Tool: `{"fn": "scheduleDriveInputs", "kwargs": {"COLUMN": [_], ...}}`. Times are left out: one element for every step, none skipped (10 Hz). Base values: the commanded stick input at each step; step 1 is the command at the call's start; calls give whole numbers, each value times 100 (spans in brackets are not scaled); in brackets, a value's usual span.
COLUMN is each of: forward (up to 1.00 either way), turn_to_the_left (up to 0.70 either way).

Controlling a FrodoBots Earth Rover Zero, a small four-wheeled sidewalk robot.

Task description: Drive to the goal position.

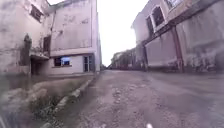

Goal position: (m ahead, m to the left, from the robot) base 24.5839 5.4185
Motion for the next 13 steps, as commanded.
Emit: {"fn": "scheduleDriveInputs", "kwargs": {"forward": [70,70,70,70,70,70,70,70,70,70,70,70,70], "turn_to_the_left": [0,0,0,0,0,-12,-32,-35,-35,-35,-30,-9,0]}}
